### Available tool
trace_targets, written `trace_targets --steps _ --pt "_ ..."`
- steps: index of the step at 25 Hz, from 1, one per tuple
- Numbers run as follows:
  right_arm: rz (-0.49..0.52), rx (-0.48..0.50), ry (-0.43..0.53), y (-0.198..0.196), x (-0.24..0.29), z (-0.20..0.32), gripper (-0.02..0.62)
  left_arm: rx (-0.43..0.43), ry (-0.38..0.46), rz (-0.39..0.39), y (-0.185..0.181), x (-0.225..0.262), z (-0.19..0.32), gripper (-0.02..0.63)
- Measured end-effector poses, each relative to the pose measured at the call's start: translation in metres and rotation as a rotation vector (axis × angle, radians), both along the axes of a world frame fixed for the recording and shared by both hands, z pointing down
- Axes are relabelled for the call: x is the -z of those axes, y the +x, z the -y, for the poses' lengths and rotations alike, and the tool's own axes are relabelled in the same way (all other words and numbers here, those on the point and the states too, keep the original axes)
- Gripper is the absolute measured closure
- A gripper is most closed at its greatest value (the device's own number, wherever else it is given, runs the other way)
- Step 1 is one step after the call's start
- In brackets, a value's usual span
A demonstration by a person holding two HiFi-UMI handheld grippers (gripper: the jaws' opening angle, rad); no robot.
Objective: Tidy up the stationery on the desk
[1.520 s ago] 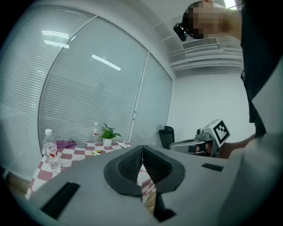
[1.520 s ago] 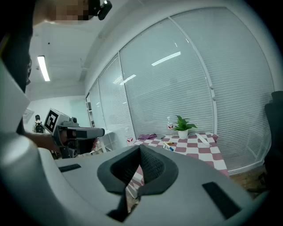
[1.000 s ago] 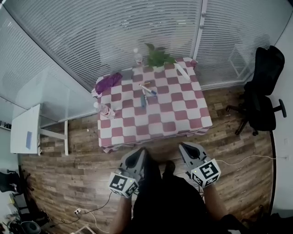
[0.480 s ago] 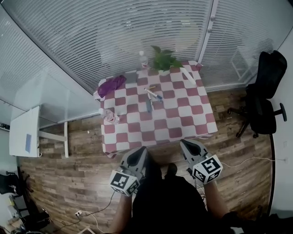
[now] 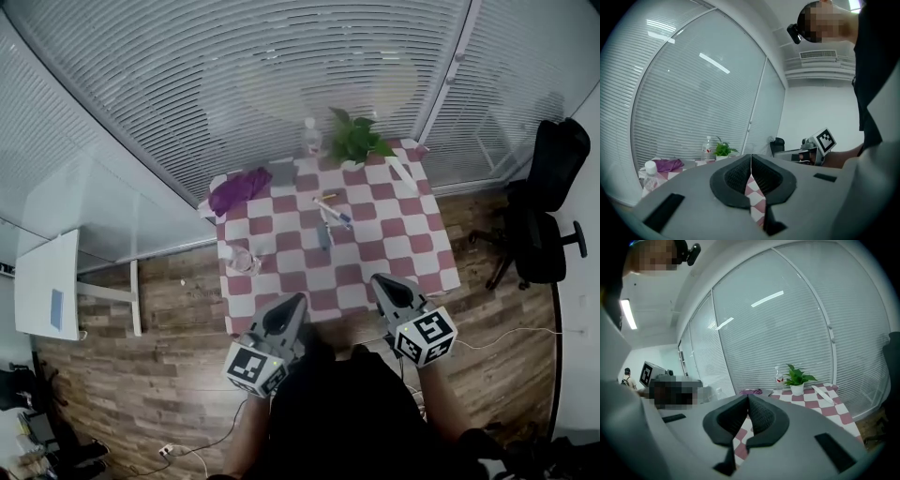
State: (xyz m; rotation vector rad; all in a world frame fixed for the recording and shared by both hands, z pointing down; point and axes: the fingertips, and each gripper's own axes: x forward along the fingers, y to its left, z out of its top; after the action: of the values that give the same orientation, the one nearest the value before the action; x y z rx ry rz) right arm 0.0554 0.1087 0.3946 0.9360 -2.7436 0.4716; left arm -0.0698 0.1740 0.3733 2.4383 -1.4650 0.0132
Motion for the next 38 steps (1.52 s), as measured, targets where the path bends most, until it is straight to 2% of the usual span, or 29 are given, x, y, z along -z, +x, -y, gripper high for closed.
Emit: trace_targets --steps 4,10,14,17,24,27,32,38 --pt "-0.005 -0.051 -0.025 -0.024 -0.005 0.016 0.574 -0.054 0.005 -0.010 -0.019 0.000 0.011 0.572" --pt "-0.017 -0.109 -0.075 -0.049 -0.022 0.025 0.574 -0.123 -0.042 0.003 -0.043 -0.021 0.027 0.572" --pt "-0.055 -0.111 -0.110 -0.050 -0.037 0.031 0.574 -0.143 -0.078 -0.036 -0.045 -0.029 0.041 0.572" --pt "-0.082 -0.112 -0.122 -0.043 -0.048 0.048 0.574 -0.145 -0.081 -0.029 -0.043 -0.030 0.054 0.572" --pt "-0.119 -0.065 -0.122 -0.037 -0.060 0.108 0.574 -0.064 -0.078 -0.021 -0.034 -0.015 0.084 0.572" --pt "-0.140 -0.005 -0.119 -0.041 -0.068 0.131 0.574 -0.013 -0.075 -0.005 -0.032 -0.012 0.097 0.572" --pt "-0.176 0.115 -0.114 -0.051 -0.092 0.162 0.574 0.090 -0.094 -0.031 -0.024 -0.017 0.123 0.572" --pt "-0.252 0.189 -0.108 -0.052 -0.135 0.197 0.573 0.145 -0.102 -0.010 -0.013 -0.027 0.139 0.572"
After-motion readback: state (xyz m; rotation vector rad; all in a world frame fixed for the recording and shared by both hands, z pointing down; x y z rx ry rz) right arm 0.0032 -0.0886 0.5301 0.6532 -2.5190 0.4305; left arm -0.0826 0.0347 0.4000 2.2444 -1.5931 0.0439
